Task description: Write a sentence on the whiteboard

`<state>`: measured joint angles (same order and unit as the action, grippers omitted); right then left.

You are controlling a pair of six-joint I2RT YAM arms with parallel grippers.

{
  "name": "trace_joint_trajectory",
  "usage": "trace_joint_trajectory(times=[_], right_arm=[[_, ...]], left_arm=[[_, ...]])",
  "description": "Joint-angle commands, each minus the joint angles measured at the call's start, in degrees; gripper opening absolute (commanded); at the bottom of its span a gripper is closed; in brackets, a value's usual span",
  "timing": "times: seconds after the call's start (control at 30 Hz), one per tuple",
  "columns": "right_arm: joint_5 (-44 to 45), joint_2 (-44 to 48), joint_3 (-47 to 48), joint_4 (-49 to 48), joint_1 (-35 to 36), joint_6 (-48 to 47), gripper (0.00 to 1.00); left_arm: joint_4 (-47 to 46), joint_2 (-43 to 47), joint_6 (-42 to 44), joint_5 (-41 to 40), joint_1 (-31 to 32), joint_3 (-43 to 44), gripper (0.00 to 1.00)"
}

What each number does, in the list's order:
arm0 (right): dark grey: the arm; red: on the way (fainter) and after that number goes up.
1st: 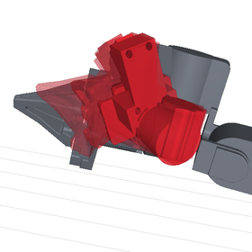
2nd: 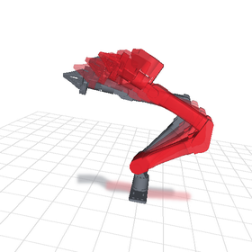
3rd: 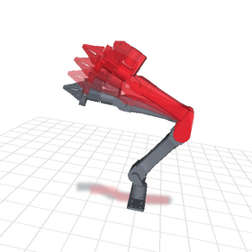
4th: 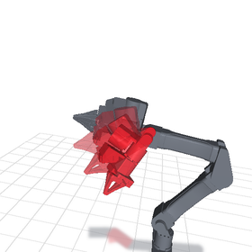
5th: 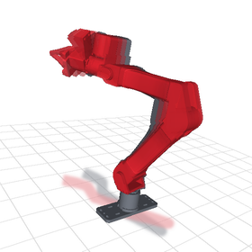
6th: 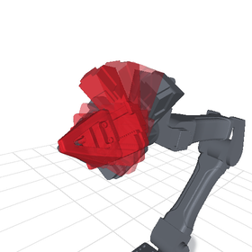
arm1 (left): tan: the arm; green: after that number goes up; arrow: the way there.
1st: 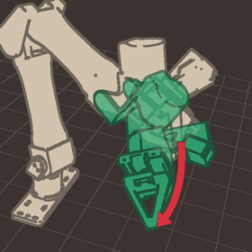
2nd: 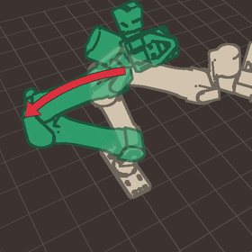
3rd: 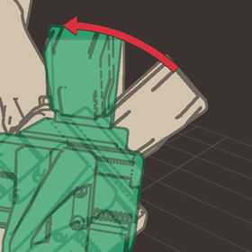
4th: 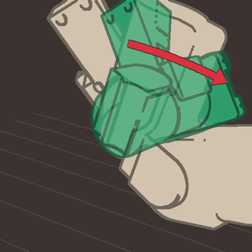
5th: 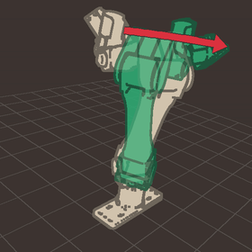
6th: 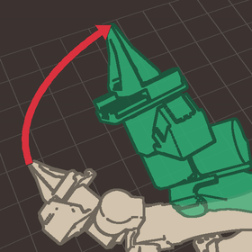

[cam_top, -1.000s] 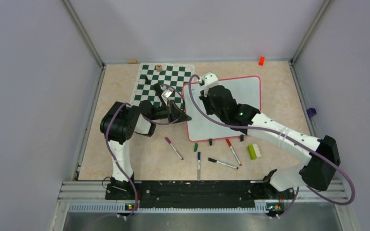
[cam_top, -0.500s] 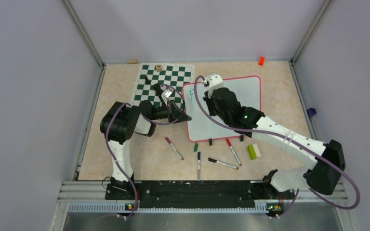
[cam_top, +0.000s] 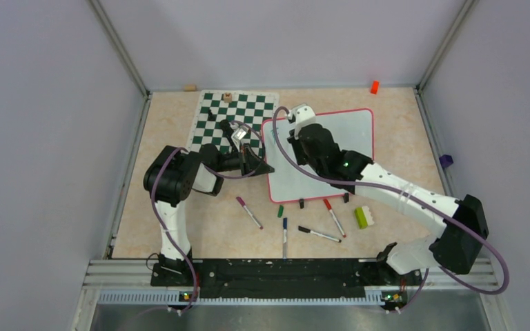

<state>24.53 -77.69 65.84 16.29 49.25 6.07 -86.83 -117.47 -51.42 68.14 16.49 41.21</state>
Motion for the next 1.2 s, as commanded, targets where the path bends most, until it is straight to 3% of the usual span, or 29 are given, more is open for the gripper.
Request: trace_joint_trajectory(times=[0.0,1.17], right_arm=[[0.47,-0.91,4.39,-1.26,-0.52,-0.23,0.0],[2.09,-5.7,8.17,-2.22,-0.54,-0.89,0.0]], left_arm=[[-5.99,0.75,1.23,3.6,1.17,0.71,0.0],[-5.99,0.72,0.62,3.05,1.09,0.5,0.0]])
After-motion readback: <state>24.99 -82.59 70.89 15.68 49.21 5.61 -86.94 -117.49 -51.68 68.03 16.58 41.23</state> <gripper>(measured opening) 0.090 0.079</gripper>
